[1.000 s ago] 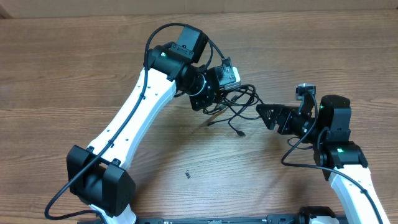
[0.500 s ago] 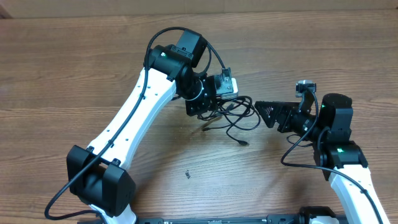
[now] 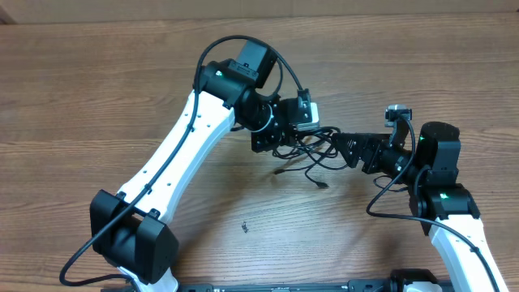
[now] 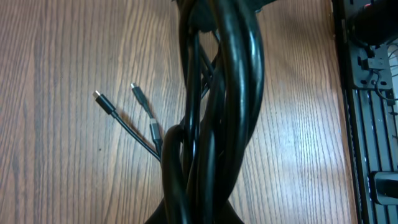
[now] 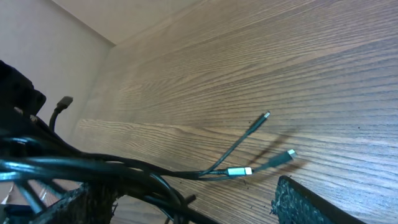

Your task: Untangle cables

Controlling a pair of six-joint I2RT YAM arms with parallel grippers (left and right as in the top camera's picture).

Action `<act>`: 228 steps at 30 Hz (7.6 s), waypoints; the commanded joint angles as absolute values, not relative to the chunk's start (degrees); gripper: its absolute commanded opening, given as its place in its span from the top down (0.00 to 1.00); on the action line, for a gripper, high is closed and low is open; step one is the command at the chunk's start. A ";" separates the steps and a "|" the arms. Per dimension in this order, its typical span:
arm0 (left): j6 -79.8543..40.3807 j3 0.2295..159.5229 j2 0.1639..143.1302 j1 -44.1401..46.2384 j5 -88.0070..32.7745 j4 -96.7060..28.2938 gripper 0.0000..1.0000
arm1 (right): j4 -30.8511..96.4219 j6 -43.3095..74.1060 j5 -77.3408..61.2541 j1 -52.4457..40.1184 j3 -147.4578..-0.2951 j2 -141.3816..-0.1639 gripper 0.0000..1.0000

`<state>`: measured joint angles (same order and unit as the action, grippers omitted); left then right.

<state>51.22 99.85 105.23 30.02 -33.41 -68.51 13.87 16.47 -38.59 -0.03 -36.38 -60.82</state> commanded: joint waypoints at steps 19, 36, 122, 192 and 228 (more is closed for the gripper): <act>58.30 99.90 103.74 39.05 -51.22 -72.62 0.96 | 10.81 16.40 -32.21 -0.36 -37.10 -60.88 0.18; 55.09 99.90 103.74 39.94 -50.09 -84.03 0.96 | 10.50 16.23 -14.72 -0.34 -37.10 -60.88 0.21; 2.09 99.85 103.74 29.34 4.14 -58.63 0.00 | 23.88 19.07 -31.03 -0.36 -37.10 -60.88 0.00; -0.45 99.85 103.74 13.52 -10.35 -60.62 0.00 | -0.78 51.59 -22.52 -25.06 -37.08 -81.36 0.04; -0.43 99.85 103.74 13.52 -10.35 -60.62 0.00 | -14.57 63.26 -7.68 -32.51 -37.08 -96.51 0.22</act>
<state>0.10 99.68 105.21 13.47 -9.47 -60.60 -12.88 63.20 -8.88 -32.29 -36.40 -94.78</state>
